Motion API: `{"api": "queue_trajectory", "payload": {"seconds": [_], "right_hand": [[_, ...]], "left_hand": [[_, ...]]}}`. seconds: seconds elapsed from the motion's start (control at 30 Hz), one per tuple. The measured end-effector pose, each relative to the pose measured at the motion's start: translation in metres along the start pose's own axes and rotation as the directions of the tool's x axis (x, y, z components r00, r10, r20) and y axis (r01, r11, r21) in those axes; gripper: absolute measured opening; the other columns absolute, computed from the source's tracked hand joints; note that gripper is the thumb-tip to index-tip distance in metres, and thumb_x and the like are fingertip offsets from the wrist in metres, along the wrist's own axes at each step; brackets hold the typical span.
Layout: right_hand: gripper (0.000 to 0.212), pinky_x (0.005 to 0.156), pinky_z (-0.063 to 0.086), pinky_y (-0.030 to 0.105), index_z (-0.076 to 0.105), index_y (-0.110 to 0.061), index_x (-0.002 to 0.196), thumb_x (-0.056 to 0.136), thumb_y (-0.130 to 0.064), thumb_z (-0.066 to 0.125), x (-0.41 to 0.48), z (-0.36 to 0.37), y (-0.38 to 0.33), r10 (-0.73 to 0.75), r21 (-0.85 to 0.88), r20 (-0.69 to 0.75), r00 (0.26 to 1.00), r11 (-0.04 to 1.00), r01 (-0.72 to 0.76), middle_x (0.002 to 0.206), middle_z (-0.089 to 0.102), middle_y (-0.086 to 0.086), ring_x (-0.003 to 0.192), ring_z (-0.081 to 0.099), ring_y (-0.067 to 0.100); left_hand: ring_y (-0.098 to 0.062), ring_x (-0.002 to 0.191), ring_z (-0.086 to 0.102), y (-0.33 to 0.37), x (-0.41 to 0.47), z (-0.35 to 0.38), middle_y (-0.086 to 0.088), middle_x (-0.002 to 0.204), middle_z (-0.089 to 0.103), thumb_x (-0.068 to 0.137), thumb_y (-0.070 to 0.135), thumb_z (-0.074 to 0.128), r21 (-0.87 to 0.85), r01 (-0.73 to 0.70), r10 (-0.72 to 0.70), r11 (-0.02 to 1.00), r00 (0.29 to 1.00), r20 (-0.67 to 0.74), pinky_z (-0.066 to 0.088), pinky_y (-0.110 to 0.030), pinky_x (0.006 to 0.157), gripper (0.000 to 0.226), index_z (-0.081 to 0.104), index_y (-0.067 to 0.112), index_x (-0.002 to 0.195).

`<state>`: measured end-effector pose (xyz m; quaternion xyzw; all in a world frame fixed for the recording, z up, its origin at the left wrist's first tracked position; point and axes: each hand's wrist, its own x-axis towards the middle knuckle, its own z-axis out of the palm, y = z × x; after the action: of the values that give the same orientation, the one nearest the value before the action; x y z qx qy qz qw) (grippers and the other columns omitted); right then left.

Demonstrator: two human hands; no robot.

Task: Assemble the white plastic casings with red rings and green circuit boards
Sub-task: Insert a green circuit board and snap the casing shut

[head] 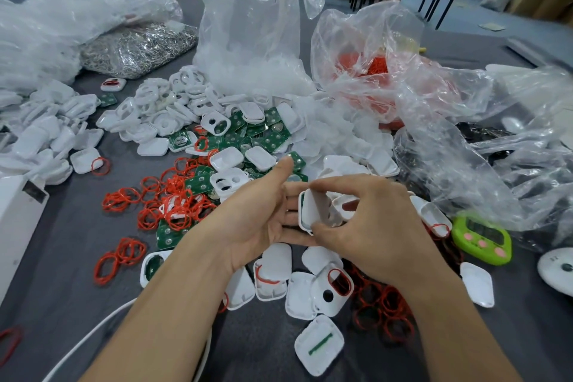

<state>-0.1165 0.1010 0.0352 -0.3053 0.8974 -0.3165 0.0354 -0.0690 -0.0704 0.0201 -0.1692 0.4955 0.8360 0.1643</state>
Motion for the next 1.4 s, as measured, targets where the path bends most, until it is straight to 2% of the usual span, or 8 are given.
{"api": "queue_trajectory", "payload": {"seconds": [0.27,0.47,0.6,0.73,0.93,1.17,1.3,1.4], "right_hand": [[0.058,0.098,0.054,0.032,0.068,-0.046,0.127,0.071,-0.036,0.083,0.0,0.002,0.001,-0.037,-0.044,0.02,0.999,0.998,0.038,0.123,0.067,-0.021,0.116,0.059,-0.001],[0.059,0.099,0.054,0.032,0.066,-0.045,0.131,0.075,-0.035,0.083,-0.003,0.004,0.0,-0.062,-0.117,0.011,0.998,0.991,0.063,0.126,0.067,-0.021,0.115,0.06,0.001],[0.058,0.1,0.054,0.034,0.069,-0.041,0.13,0.076,-0.029,0.085,-0.003,0.005,-0.004,-0.08,-0.124,-0.013,0.997,0.989,0.078,0.126,0.069,-0.02,0.117,0.061,0.002],[0.052,0.096,0.056,0.033,0.072,-0.035,0.124,0.076,-0.021,0.086,-0.003,0.007,-0.005,-0.108,-0.085,-0.045,0.993,0.991,0.104,0.12,0.072,-0.019,0.113,0.063,0.005],[0.055,0.095,0.034,-0.004,0.071,-0.03,0.129,0.078,-0.013,0.084,-0.007,0.01,-0.002,-0.139,-0.075,-0.062,0.988,0.988,0.134,0.124,0.069,-0.018,0.12,0.053,0.0],[0.056,0.099,0.045,0.008,0.07,-0.032,0.13,0.079,-0.015,0.085,-0.007,0.013,-0.001,-0.152,-0.027,-0.105,0.983,0.988,0.15,0.127,0.068,-0.019,0.118,0.055,-0.003],[0.037,0.078,0.052,0.008,0.073,-0.046,0.117,0.082,-0.033,0.079,-0.002,0.011,0.005,0.079,0.264,-0.138,0.987,0.964,-0.04,0.101,0.071,-0.032,0.095,0.068,-0.008],[0.012,0.078,0.06,0.025,0.079,-0.033,0.098,0.094,-0.024,0.072,0.006,0.009,0.014,0.34,0.569,-0.077,0.937,0.787,-0.239,0.09,0.077,-0.016,0.088,0.074,0.008]], "left_hand": [[-0.027,0.088,0.072,-0.002,0.001,-0.003,-0.018,0.104,0.073,0.103,0.062,0.027,0.02,-0.011,0.011,1.0,1.0,0.012,0.062,-0.046,0.084,0.078,0.066,-0.001,0.128],[-0.03,0.091,0.071,-0.004,-0.001,-0.006,-0.021,0.107,0.072,0.106,0.055,0.033,0.042,-0.022,0.021,0.999,1.0,0.021,0.062,-0.042,0.077,0.069,0.066,-0.002,0.127],[-0.03,0.093,0.072,-0.004,-0.001,-0.006,-0.023,0.11,0.073,0.103,0.011,0.044,0.079,-0.084,0.081,0.993,0.996,0.039,0.062,-0.041,0.08,0.033,0.068,-0.004,0.12],[-0.026,0.092,0.071,-0.007,0.0,-0.008,-0.025,0.111,0.073,0.091,-0.015,0.045,0.168,-0.16,0.155,0.973,0.987,0.047,0.062,-0.036,0.079,0.039,0.071,-0.003,0.119],[-0.025,0.092,0.071,-0.008,0.0,-0.01,-0.02,0.105,0.071,0.097,-0.017,0.048,0.136,-0.193,0.186,0.972,0.981,0.062,0.063,-0.033,0.076,0.034,0.069,-0.005,0.121],[-0.033,0.101,0.063,-0.008,-0.001,-0.011,-0.026,0.11,0.067,0.096,-0.017,0.046,0.132,-0.217,0.212,0.967,0.976,0.055,0.062,-0.039,0.082,0.039,0.073,0.001,0.119],[-0.034,0.105,0.071,-0.006,-0.001,-0.01,-0.022,0.117,0.073,0.094,-0.018,0.045,0.054,-0.221,0.217,0.974,0.974,0.068,0.062,-0.042,0.084,0.043,0.068,0.0,0.126],[-0.034,0.101,0.072,-0.006,-0.002,-0.008,-0.024,0.113,0.073,0.096,-0.015,0.047,-0.01,-0.209,0.209,0.978,0.975,0.076,0.063,-0.044,0.081,0.035,0.059,-0.002,0.126]]}}
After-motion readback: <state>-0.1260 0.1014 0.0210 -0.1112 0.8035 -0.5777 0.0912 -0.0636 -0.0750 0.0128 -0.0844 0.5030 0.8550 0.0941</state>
